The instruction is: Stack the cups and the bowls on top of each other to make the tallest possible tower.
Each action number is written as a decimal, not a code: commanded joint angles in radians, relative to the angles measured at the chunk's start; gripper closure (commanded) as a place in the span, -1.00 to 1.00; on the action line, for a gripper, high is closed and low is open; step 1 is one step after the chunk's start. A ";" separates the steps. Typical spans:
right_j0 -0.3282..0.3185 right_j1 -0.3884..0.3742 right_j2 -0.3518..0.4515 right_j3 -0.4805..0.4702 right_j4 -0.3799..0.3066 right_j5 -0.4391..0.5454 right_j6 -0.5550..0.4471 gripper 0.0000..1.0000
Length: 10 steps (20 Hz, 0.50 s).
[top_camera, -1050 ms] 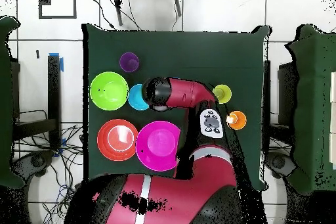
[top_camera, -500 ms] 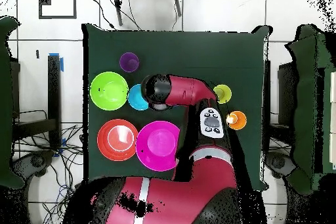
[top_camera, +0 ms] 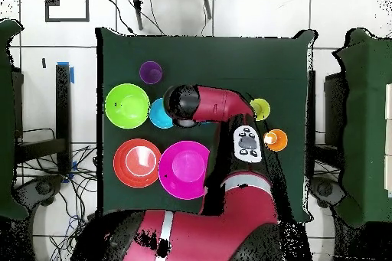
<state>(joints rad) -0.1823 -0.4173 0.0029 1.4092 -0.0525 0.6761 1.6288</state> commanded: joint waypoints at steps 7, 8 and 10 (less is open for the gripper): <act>-0.004 -0.019 0.072 -0.043 0.009 0.113 0.055 -1.00; -0.005 -0.020 0.073 -0.046 0.010 0.118 0.054 -1.00; -0.005 -0.024 0.071 -0.048 0.007 0.122 0.050 -1.00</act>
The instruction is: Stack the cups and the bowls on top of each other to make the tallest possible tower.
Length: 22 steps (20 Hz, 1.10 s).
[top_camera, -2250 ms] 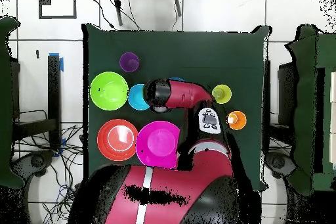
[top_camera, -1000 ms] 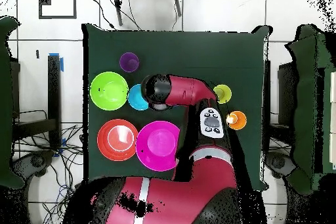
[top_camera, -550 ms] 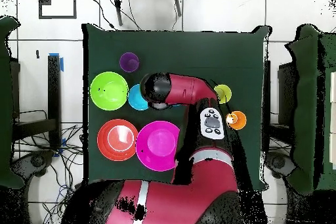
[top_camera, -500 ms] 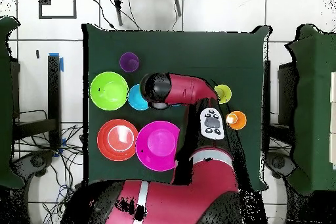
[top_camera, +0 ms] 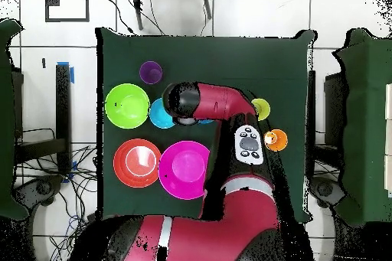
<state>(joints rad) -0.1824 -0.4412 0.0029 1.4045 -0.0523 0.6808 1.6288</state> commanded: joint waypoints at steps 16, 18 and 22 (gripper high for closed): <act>-0.071 0.026 0.093 -0.055 -0.036 0.068 -0.022 -1.00; -0.078 0.025 0.095 -0.065 -0.038 0.083 -0.031 -1.00; -0.086 0.020 0.100 -0.072 -0.040 0.100 -0.040 -1.00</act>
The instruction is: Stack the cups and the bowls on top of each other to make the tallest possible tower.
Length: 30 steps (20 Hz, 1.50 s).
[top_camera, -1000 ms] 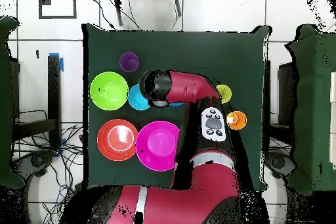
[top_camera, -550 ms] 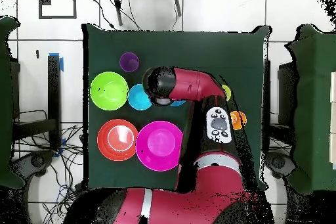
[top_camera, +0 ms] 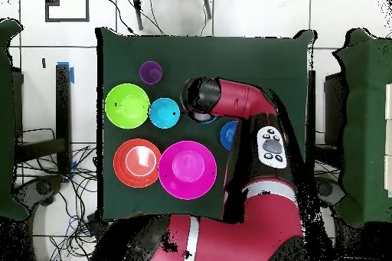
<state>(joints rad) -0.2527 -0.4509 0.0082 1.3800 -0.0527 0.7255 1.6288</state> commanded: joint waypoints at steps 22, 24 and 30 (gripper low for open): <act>-0.044 -0.029 0.100 -0.027 -0.043 0.131 -0.079 -1.00; -0.053 -0.035 0.105 -0.018 -0.044 0.134 -0.088 -1.00; -0.077 -0.053 0.114 0.004 -0.054 0.134 -0.113 -1.00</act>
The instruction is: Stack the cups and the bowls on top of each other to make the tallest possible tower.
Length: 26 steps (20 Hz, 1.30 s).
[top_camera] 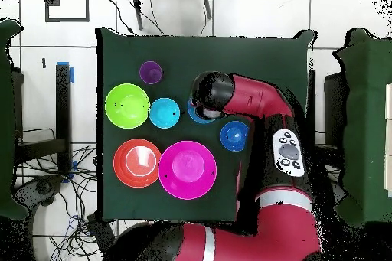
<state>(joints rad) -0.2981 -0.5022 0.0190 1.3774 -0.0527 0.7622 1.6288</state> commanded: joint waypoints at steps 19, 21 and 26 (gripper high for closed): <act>-0.071 0.019 0.127 -0.022 -0.083 0.098 -0.142 -1.00; -0.073 0.020 0.128 -0.025 -0.085 0.100 -0.145 -1.00; -0.079 0.020 0.131 -0.026 -0.088 0.104 -0.152 -1.00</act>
<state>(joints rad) -0.3682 -0.5211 0.0433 1.3777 -0.0531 0.7624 1.6288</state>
